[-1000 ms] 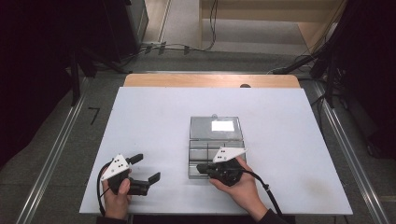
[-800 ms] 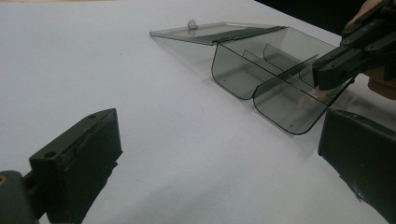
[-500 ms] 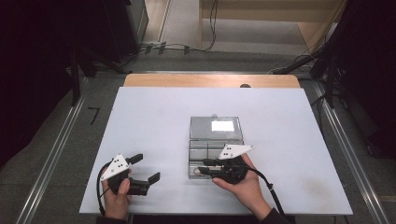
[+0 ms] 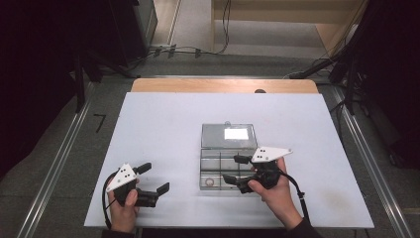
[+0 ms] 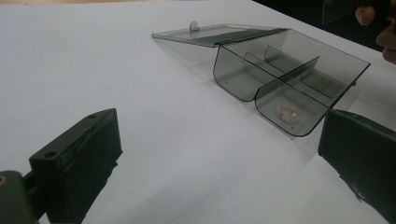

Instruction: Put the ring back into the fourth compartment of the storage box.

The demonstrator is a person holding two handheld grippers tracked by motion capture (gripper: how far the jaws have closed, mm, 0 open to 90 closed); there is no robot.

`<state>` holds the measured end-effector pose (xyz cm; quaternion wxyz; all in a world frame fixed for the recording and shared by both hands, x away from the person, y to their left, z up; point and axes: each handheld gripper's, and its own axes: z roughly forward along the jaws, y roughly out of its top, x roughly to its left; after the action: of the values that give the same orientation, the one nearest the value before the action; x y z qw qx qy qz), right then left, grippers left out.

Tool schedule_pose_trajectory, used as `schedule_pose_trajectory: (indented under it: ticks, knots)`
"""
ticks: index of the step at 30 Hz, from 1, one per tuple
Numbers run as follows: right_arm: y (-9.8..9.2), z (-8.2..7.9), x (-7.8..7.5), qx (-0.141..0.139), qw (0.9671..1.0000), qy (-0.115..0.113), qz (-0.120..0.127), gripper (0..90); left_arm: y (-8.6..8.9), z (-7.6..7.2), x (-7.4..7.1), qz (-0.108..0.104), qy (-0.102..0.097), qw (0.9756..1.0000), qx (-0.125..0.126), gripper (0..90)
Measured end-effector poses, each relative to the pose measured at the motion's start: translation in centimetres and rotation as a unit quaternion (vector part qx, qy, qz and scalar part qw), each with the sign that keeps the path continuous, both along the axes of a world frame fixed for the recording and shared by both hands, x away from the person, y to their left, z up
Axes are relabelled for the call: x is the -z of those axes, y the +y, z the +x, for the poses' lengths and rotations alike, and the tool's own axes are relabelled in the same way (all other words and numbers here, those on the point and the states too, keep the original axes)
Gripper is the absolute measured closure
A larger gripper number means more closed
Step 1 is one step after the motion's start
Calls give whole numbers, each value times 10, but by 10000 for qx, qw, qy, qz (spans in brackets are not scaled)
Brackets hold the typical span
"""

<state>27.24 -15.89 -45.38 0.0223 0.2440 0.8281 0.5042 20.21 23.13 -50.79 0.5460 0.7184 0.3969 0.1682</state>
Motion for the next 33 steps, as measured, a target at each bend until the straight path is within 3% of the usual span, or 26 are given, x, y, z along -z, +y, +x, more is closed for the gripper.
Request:
schedule_pose_trajectory:
  ticks: [14, 22, 29, 33]
  knots:
    - [-37, 7, -8, 233, 9993, -182, 224, 89, -5, -1, -4, 65, -56, 10000, 35, 0]
    - [-57, 11, -5, 331, 9987, -252, 307, 4, -9, 0, -7, 84, -72, 9999, 64, 0]
    - [-69, 17, 0, 212, 9986, -247, 417, 0, -12, 2, -12, 78, -65, 9999, 113, 0]
    - [-75, 19, 5, 285, 9984, -227, 438, 0, -15, 4, -14, 106, -55, 9998, 174, 0]
